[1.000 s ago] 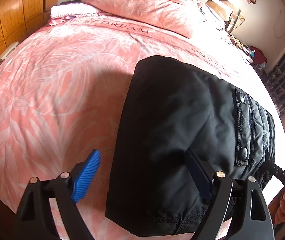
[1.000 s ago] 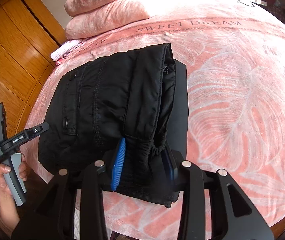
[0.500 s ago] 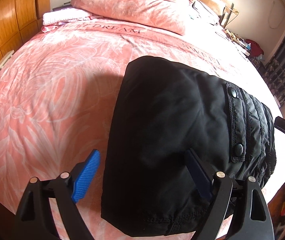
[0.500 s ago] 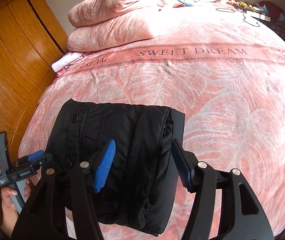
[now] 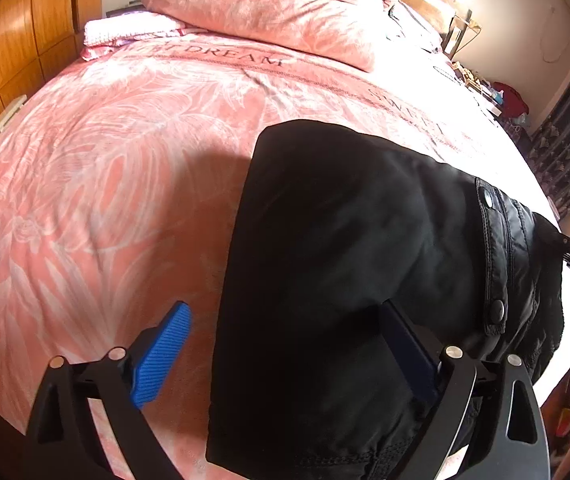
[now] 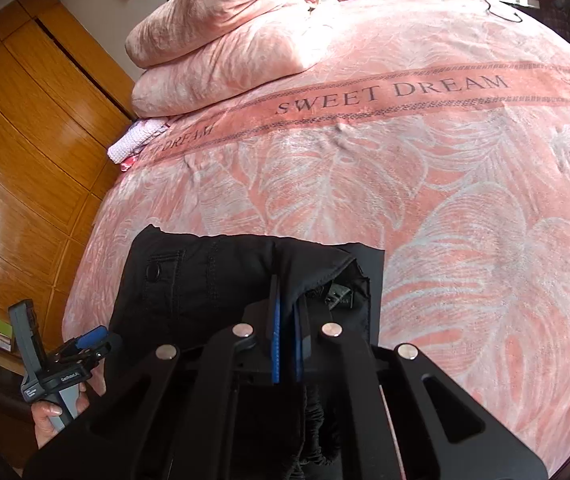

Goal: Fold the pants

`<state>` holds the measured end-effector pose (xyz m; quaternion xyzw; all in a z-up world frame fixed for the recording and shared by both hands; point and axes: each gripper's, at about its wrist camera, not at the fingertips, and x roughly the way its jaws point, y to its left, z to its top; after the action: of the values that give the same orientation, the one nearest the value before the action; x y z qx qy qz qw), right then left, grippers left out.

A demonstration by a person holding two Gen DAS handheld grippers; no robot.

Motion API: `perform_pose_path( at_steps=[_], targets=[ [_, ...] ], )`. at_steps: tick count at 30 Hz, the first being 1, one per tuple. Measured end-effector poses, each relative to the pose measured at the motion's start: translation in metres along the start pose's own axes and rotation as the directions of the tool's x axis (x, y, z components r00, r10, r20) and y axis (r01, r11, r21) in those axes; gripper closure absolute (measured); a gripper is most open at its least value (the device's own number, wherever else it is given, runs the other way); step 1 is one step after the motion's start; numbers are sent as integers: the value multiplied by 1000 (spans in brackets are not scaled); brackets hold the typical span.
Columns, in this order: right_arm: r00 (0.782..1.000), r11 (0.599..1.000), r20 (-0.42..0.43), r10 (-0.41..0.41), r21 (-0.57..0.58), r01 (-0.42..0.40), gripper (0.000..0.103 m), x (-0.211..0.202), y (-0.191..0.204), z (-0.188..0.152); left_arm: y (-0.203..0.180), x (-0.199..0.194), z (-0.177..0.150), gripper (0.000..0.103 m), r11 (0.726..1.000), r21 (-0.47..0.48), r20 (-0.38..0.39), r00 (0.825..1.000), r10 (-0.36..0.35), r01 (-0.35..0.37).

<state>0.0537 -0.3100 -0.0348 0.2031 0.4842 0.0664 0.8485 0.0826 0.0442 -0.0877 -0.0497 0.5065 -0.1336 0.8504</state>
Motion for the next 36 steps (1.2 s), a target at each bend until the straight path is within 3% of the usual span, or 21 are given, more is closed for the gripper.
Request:
perform_pose_path(
  at_steps=[3,5,7,10,16,20,24,26,30,33,36],
  targets=[
    [997,999,-72,-12,39,15,95,26,-15,-5,-3,2,-1,6,1000,4,1,1000,7,-7],
    [998,999,-60,-23,39,25,84,27,-15,-10,-4,1,-1,6,1000,10,0,1000,14,-14],
    [999,999,-31,-29,33,30,78,17,-14,-13,-4,-2,-3,6,1000,14,2,1000,20,-20],
    [999,999,-15,-34,24,34,77,-2,-13,-27,-2,-9,-6,6,999,21,6,1000,28,-28],
    [998,999,-36,-45,15,46,68,-33,-10,-81,-2,-24,-20,6,1000,19,-1,1000,10,-10],
    [997,998,-71,5,55,-1,68,-38,-11,-110,-4,-22,-33,6,1000,2,-36,999,-20,20],
    [996,992,-74,57,112,-48,68,-31,-16,-116,-3,-13,-41,6,999,-18,-64,997,-33,32],
    [991,984,-75,109,147,-97,77,-28,-19,-114,-1,-11,-42,6,998,-41,-69,997,-45,42],
    [996,993,-67,64,105,-57,88,-32,-11,-110,1,-7,-41,4,997,-60,-70,996,-47,43],
    [997,995,-54,59,78,-55,90,-43,-5,-110,-2,-6,-39,4,998,-54,-74,996,-40,36],
    [998,1000,-65,-4,20,5,91,-46,3,-114,-6,-6,-39,4,999,-23,-69,997,-24,22]
  ],
)
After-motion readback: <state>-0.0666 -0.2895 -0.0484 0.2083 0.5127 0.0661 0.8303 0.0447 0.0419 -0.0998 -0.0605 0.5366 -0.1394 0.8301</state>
